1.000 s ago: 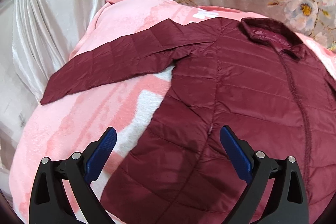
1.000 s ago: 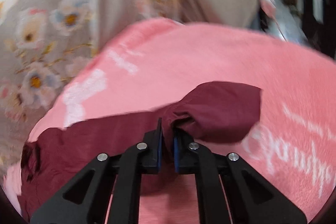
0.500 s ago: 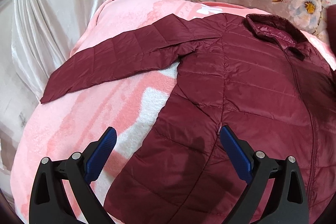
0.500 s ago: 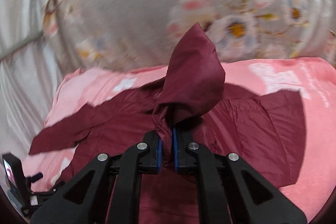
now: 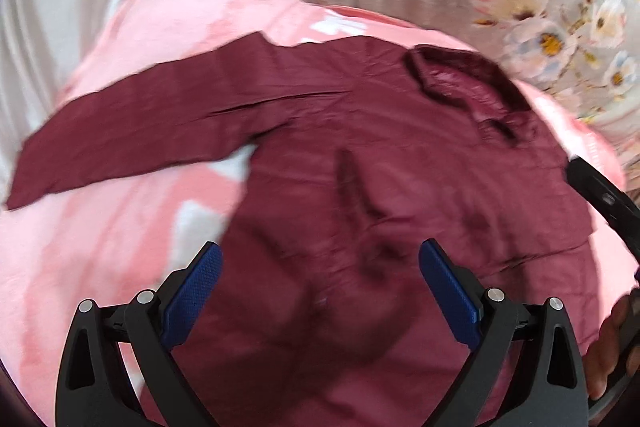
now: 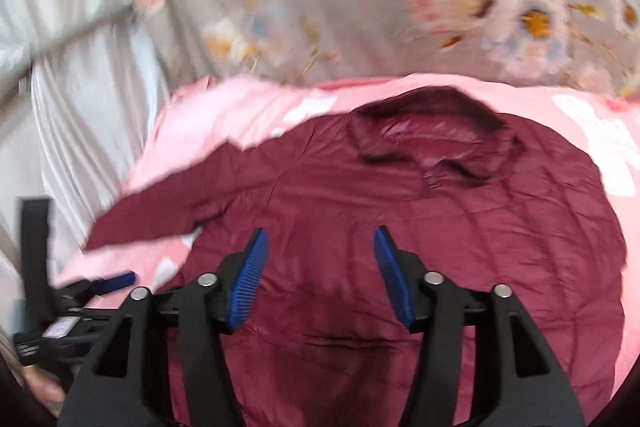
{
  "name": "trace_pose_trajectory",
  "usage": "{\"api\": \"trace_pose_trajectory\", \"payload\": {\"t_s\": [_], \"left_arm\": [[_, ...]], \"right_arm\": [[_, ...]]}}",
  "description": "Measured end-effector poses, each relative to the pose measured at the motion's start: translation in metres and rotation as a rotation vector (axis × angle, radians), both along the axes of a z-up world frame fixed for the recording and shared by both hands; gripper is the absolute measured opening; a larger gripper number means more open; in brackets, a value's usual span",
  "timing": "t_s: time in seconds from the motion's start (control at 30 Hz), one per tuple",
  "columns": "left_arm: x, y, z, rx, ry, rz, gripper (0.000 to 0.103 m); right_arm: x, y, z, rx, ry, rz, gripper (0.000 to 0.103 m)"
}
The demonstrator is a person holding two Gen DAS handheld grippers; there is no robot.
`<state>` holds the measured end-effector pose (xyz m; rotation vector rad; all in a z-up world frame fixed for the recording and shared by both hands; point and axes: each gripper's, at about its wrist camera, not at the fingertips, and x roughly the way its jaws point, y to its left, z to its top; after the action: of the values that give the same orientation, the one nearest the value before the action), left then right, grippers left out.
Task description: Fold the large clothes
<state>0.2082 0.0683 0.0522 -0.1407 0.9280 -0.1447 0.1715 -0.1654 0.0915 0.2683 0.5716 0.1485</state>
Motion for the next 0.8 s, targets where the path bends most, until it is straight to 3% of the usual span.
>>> {"api": "trace_pose_trajectory", "payload": {"t_s": [0.13,0.23,0.37,0.47,0.53,0.6,0.67,0.7,0.73,0.77,0.8], "left_arm": [[0.024,-0.019,-0.017,-0.040,0.092,-0.038,0.097],[0.039,-0.021,-0.029,-0.155,0.166,-0.035,0.096],[0.045,-0.027,-0.028,-0.202,0.162,-0.033,0.089],[0.053,-0.036,-0.024,-0.181,0.148,-0.057,0.060],[0.058,-0.041,-0.022,-0.138,0.136,-0.062,0.027],[0.062,-0.040,-0.020,-0.113,0.122,-0.061,0.004],[0.067,-0.037,-0.017,-0.102,0.108,-0.060,0.000],[0.069,-0.036,-0.015,-0.090,0.095,-0.058,0.000],[0.069,-0.034,-0.013,-0.079,0.082,-0.060,0.000],[0.067,-0.033,-0.009,-0.057,0.054,-0.057,0.000],[0.067,-0.032,-0.008,-0.038,0.036,-0.057,0.000]], "right_arm": [[-0.020,-0.072,-0.013,0.080,0.042,-0.184,0.057],[-0.030,-0.127,-0.034,0.175,0.100,-0.305,0.057],[-0.033,-0.183,-0.063,0.295,0.146,-0.421,0.058],[-0.025,-0.211,-0.084,0.380,0.179,-0.470,0.058],[-0.017,-0.222,-0.096,0.410,0.201,-0.491,0.058],[-0.006,-0.229,-0.104,0.419,0.212,-0.507,0.056],[0.002,-0.234,-0.107,0.414,0.213,-0.520,0.050],[0.006,-0.234,-0.106,0.410,0.207,-0.518,0.036],[0.007,-0.236,-0.106,0.407,0.203,-0.514,0.010],[0.007,-0.235,-0.100,0.396,0.187,-0.516,0.003],[0.003,-0.234,-0.094,0.388,0.156,-0.516,0.002]]}}
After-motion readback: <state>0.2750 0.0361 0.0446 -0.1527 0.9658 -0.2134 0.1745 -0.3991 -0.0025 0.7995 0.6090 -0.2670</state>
